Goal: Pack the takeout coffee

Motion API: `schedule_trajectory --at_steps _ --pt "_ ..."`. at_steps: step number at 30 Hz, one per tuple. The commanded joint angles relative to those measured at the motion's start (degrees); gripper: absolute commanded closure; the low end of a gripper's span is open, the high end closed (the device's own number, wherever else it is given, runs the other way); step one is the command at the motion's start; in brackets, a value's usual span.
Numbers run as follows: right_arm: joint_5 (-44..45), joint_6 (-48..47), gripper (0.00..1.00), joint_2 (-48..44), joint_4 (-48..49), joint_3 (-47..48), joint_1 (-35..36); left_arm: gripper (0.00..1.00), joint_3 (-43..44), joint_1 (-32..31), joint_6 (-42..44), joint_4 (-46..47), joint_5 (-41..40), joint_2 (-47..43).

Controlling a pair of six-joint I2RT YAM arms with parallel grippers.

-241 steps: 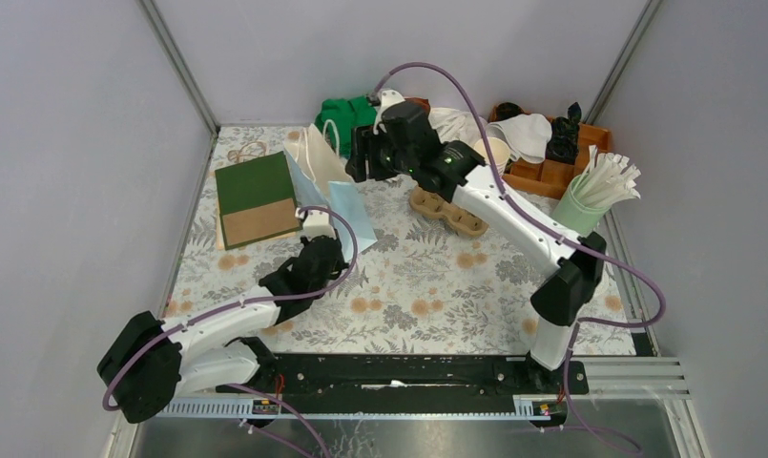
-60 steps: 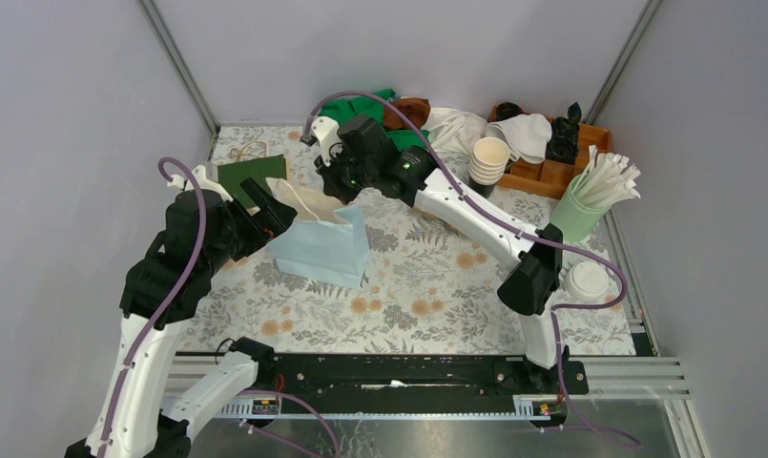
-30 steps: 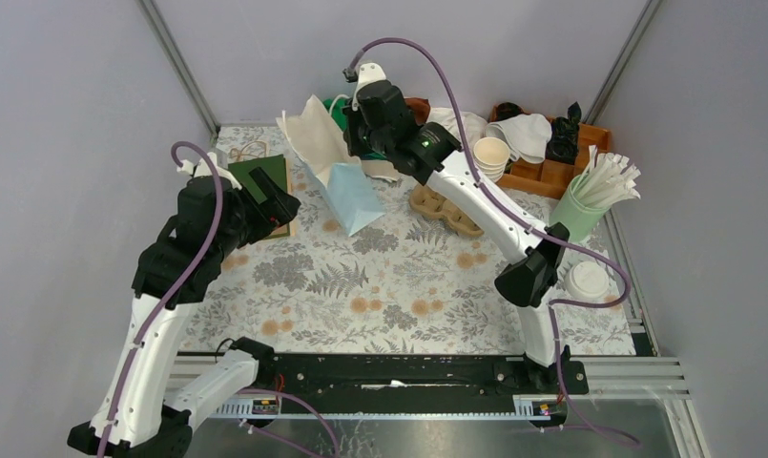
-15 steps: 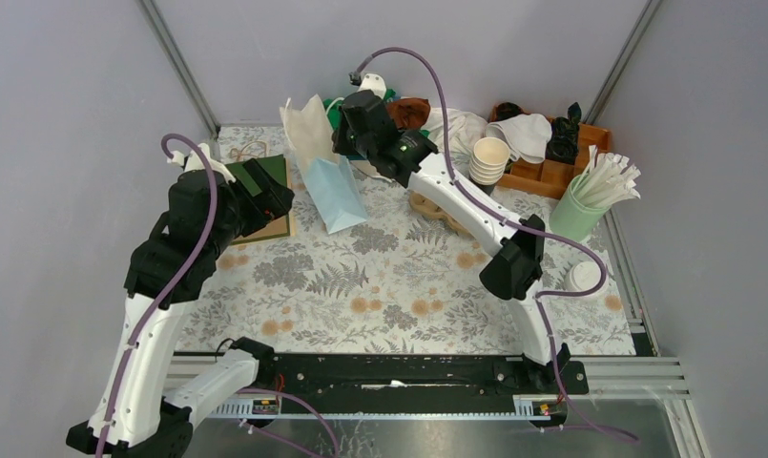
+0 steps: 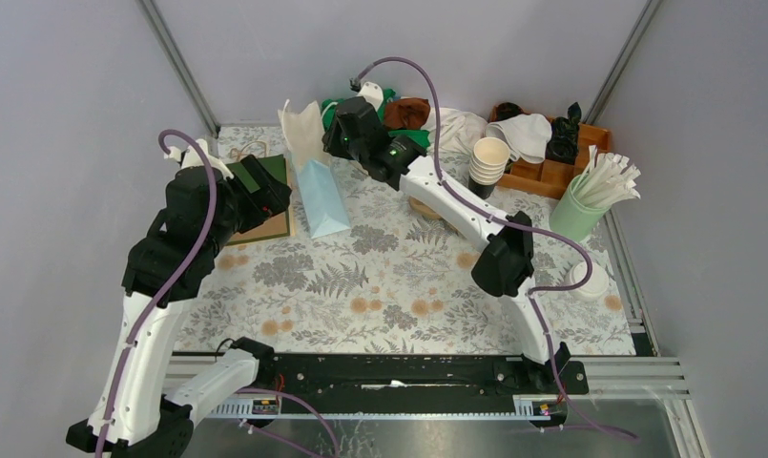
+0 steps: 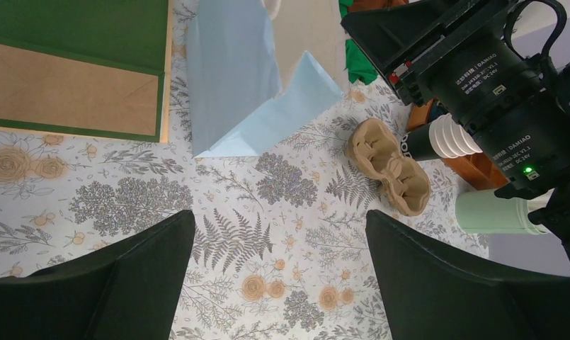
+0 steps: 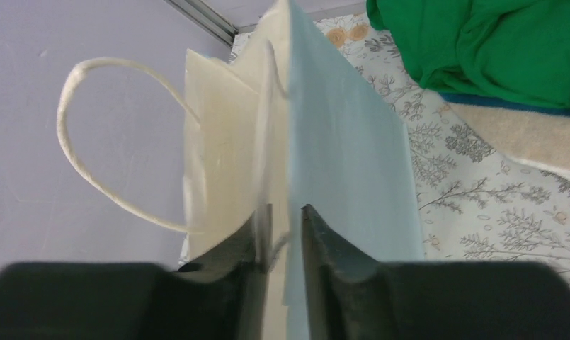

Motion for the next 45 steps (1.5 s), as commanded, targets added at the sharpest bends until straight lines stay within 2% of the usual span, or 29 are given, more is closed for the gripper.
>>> schedule_trajectory --at_steps 1,7,10,13,15,18,20,26,30,36,45 --pt "0.6 0.8 0.62 -0.2 2.9 2.8 0.5 0.05 2.2 0.3 1.1 1.6 -1.4 0.1" --pt "3.1 -3.7 0.41 -6.7 2.5 -1.4 0.4 0.05 1.5 0.3 2.6 3.5 -0.3 0.0" --pt "5.2 -6.7 0.27 -12.3 2.9 -6.9 0.4 0.05 -0.2 0.3 2.9 5.7 2.1 0.3" --pt "7.7 -9.7 0.17 -19.1 4.0 -14.9 0.4 0.06 -3.2 0.4 2.9 9.2 7.8 1.0" --pt "9.4 -11.5 0.15 -24.9 4.9 -21.9 0.4 0.08 -5.4 0.3 2.3 11.8 12.3 2.0" --pt "11.4 -14.3 0.15 -31.9 5.0 -30.7 0.3 0.08 -8.5 -1.4 -0.3 16.1 14.5 3.3" --pt "13.3 -14.7 0.15 -36.7 3.4 -36.8 -0.1 0.09 -10.2 -5.0 -1.6 19.0 12.6 3.6" --pt "10.8 -9.5 0.12 -47.5 1.0 -55.3 -6.7 0.10 -13.8 -17.0 -2.1 26.4 6.2 7.6" --pt "14.2 -4.4 0.01 -46.1 -0.6 -60.4 -10.2 0.09 -20.0 -22.6 -0.1 35.6 4.3 8.1" --pt "16.7 2.7 0.03 -38.5 0.5 -61.2 -13.8 0.03 -29.5 -25.2 2.4 47.5 4.0 5.9" --pt "17.8 6.3 0.08 -27.2 1.9 -57.3 -17.7 0.01 -38.2 -25.3 4.0 51.7 2.1 0.9"
